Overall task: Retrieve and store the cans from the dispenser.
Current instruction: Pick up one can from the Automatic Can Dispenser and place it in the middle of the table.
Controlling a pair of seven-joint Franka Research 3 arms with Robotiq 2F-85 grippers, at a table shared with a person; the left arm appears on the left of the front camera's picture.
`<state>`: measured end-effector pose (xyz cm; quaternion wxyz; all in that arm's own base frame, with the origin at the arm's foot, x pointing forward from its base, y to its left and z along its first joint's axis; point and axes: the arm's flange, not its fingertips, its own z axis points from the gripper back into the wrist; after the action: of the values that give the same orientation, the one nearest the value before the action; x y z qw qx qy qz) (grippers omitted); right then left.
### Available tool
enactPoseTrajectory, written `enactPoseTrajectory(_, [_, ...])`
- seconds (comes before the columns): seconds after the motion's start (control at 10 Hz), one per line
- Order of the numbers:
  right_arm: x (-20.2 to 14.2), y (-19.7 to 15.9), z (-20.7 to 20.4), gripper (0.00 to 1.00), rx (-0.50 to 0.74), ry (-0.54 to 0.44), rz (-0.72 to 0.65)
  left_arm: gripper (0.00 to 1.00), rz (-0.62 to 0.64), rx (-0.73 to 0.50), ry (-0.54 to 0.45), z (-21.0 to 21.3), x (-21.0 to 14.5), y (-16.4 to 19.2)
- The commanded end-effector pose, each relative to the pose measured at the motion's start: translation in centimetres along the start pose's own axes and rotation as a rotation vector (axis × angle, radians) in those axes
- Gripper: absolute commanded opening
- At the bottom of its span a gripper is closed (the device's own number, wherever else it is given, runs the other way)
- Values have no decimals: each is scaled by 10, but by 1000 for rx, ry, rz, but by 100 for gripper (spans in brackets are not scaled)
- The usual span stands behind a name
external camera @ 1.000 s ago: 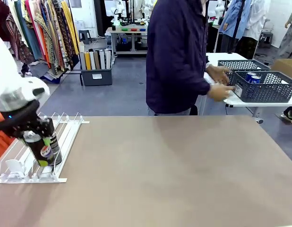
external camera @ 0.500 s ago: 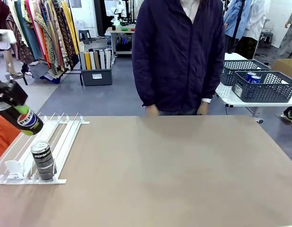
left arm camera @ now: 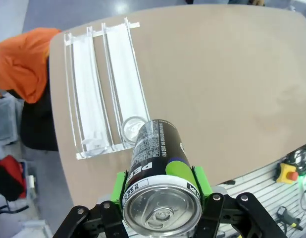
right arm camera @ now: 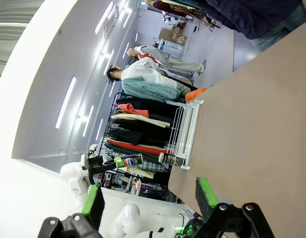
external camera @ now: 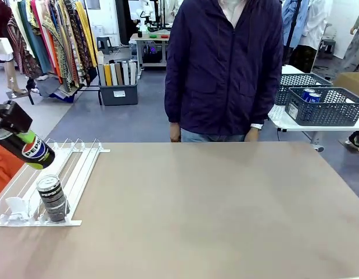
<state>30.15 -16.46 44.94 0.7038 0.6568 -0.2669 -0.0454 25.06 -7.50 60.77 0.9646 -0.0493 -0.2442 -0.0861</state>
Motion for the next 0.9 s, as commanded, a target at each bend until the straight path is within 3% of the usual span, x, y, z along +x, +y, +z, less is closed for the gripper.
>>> enactPoseTrajectory(0.0, [3,4,-1,100,10,-9,6,0,-5,16,-11,9,5,3])
enactPoseTrajectory(0.1, [3,4,-1,100,10,-9,6,0,0,0,0,0,0,0])
enactPoseTrajectory(0.3, [3,4,-1,100,10,-9,6,0,-163,-102,46,-41,55,-51])
enactPoseTrajectory(0.5, [3,4,-1,100,10,-9,6,0,-386,-170,183,-109,102,-150])
enactPoseTrajectory(0.8, [3,4,-1,100,10,-9,6,0,-621,-136,349,-218,104,-287])
